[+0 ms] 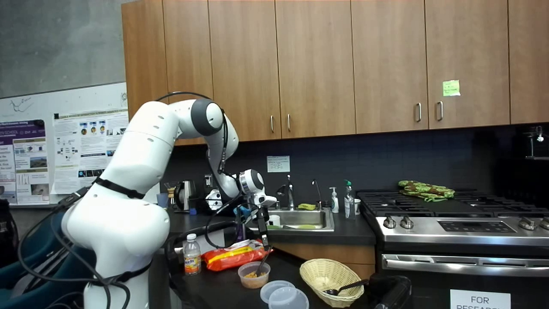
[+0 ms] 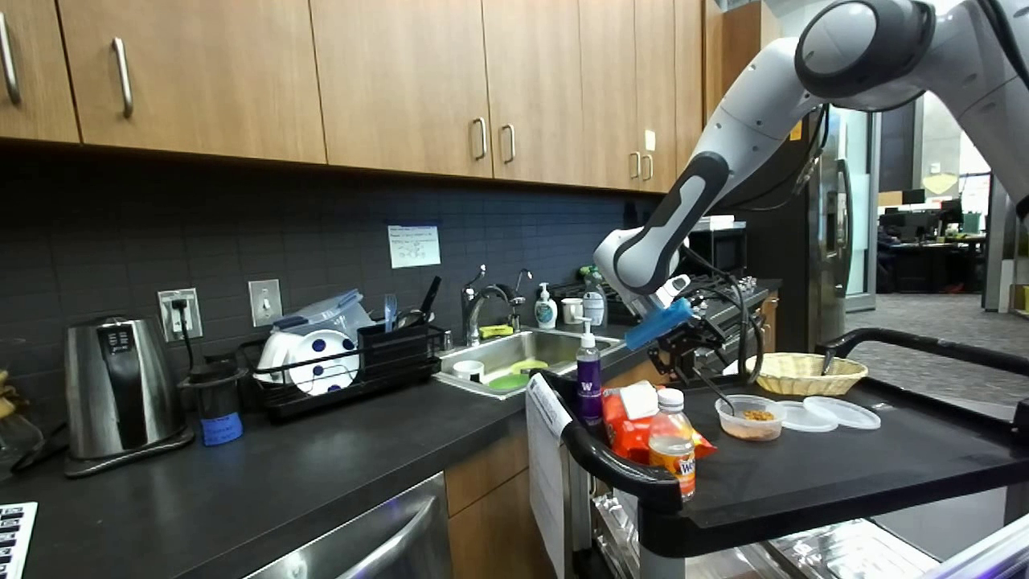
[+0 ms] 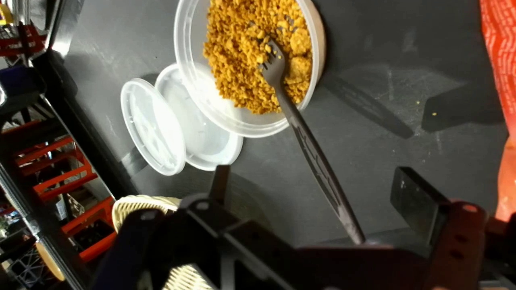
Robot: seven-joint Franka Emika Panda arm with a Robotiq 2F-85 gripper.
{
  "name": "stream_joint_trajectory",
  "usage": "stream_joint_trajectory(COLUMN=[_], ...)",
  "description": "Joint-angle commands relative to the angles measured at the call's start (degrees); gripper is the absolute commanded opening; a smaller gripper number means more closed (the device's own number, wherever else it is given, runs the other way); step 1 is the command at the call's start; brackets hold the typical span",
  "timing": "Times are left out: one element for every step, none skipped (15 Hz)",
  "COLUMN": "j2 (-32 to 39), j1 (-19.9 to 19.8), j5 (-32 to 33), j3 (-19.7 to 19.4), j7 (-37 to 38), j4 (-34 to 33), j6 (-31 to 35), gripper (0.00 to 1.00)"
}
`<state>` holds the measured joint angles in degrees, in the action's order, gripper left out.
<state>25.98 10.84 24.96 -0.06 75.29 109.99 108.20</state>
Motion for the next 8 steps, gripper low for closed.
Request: stream_joint_trajectory(j2=[0.3, 0.2, 0.1, 0.0, 0.0, 0.0, 0.0, 0.0], j1=[0.6, 0.5, 0.5, 0.4, 0.4, 0.3, 0.3, 0.3], j5=[1.3, 1.2, 1.2, 1.2, 1.2, 1.1, 1.1, 1.1], j3=[-1.6, -1.9, -2.2, -2.4, -2.7, -2.8, -3.0, -3.1], j7=[0.7, 0.7, 0.7, 0.7, 0.8, 0.8, 0.8, 0.8], j4=[-1.0, -0.9, -0.8, -0.7, -0.6, -0.5, -0.5, -0.4], j6=[-0.9, -0.9, -1.0, -1.1, -1.1, -1.1, -1.1, -1.1], gripper=[1.0, 1.0, 1.0, 1.0, 1.0, 1.0, 0.82, 0.74])
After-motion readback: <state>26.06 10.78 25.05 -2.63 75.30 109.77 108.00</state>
